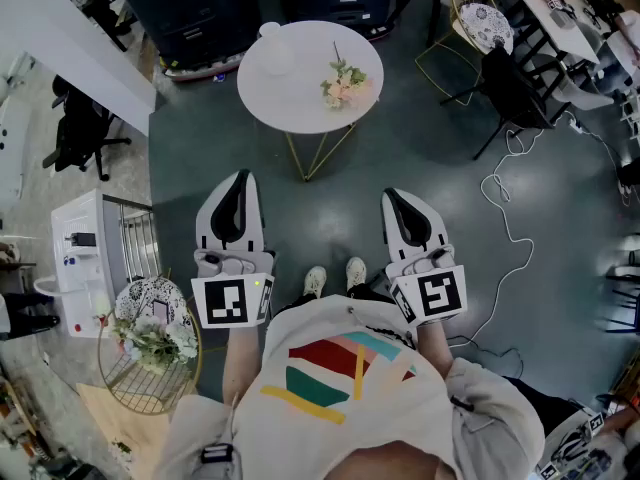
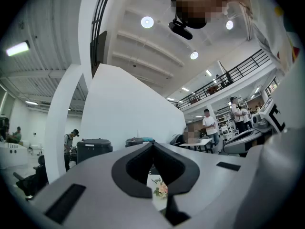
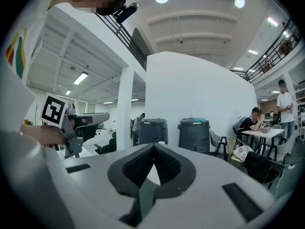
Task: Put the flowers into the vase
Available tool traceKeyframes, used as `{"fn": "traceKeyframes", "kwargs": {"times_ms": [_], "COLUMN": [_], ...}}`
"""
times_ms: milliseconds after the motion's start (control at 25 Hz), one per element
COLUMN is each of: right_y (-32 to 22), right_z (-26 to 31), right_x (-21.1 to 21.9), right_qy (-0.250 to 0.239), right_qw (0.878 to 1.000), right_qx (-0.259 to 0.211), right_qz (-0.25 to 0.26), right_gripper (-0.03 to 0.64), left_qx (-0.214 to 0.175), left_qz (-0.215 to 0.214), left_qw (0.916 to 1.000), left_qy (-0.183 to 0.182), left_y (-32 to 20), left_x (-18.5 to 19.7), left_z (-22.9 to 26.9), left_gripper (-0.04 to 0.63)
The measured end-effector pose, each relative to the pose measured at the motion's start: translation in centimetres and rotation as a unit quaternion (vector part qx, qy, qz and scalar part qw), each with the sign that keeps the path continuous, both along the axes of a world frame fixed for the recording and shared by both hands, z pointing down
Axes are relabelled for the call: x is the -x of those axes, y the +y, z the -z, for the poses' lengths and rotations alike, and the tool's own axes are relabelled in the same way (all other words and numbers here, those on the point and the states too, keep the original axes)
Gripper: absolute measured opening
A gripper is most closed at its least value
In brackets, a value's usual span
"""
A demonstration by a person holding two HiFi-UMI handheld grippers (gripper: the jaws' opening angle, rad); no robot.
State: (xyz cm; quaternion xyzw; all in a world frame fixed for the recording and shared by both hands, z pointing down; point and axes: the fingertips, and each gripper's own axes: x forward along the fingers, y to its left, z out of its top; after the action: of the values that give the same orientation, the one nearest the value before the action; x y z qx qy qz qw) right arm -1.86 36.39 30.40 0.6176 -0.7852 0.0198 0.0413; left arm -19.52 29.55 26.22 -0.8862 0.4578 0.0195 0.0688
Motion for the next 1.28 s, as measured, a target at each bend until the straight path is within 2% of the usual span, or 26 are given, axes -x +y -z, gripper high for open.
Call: {"fn": "traceKeyframes", "kwargs": {"times_ms": [120, 320, 600, 720, 800, 920, 1000, 1120, 1200, 1280], "right_y": [0.4, 1.2, 1.8, 1.7, 1.7, 2.2, 2.7, 2.8, 2.6, 2.6], "right_z": [-0.1, -0.2, 0.3, 0.4, 0.1, -0.4, -0.4, -0.4, -0.6, -1.0], "right_x": [-0.5, -2.4, -5.0, -5.7, -5.9, -5.6, -6.4, -8.6, -9.6, -9.9], "right_qy": [0.001, -0.002, -0.023, -0.030, -0.026, 0.018, 0.046, 0.018, 0.001, 0.004], "right_qw": [1.000, 1.000, 0.998, 0.999, 0.999, 0.999, 0.997, 0.999, 0.999, 0.999], "right_qx": [-0.003, -0.002, -0.023, -0.027, -0.023, -0.025, -0.036, -0.043, -0.040, -0.033], "right_qz": [-0.003, -0.021, -0.048, -0.035, -0.009, 0.043, 0.043, 0.024, 0.029, 0.039], "right_gripper": [0.012, 0.012, 0.012, 0.012, 0.012, 0.012, 0.014, 0.014, 0.014, 0.014], "left_qx": [0.004, -0.003, 0.002, 0.003, 0.001, 0.000, -0.002, -0.006, -0.002, 0.004], "left_qz": [-0.009, -0.002, 0.001, 0.003, 0.004, 0.005, 0.009, 0.019, 0.026, 0.033], "left_qw": [0.9999, 0.9999, 1.0000, 1.0000, 1.0000, 0.9999, 0.9999, 0.9998, 0.9996, 0.9994], "left_qy": [0.005, -0.010, 0.001, -0.003, -0.008, -0.010, -0.011, -0.008, -0.004, -0.005], "left_y": [0.0, -0.4, 0.1, 0.1, 0.2, 0.5, 0.9, 1.6, 2.2, 2.4], "left_x": [-0.4, -0.7, -1.2, -2.1, -3.1, -4.6, -5.6, -7.0, -7.6, -8.0], "left_z": [-0.1, 0.3, 0.6, 0.9, 0.9, 0.4, -0.1, -0.7, -1.4, -1.9], "left_gripper": [0.008, 0.007, 0.006, 0.006, 0.007, 0.008, 0.007, 0.006, 0.006, 0.006]}}
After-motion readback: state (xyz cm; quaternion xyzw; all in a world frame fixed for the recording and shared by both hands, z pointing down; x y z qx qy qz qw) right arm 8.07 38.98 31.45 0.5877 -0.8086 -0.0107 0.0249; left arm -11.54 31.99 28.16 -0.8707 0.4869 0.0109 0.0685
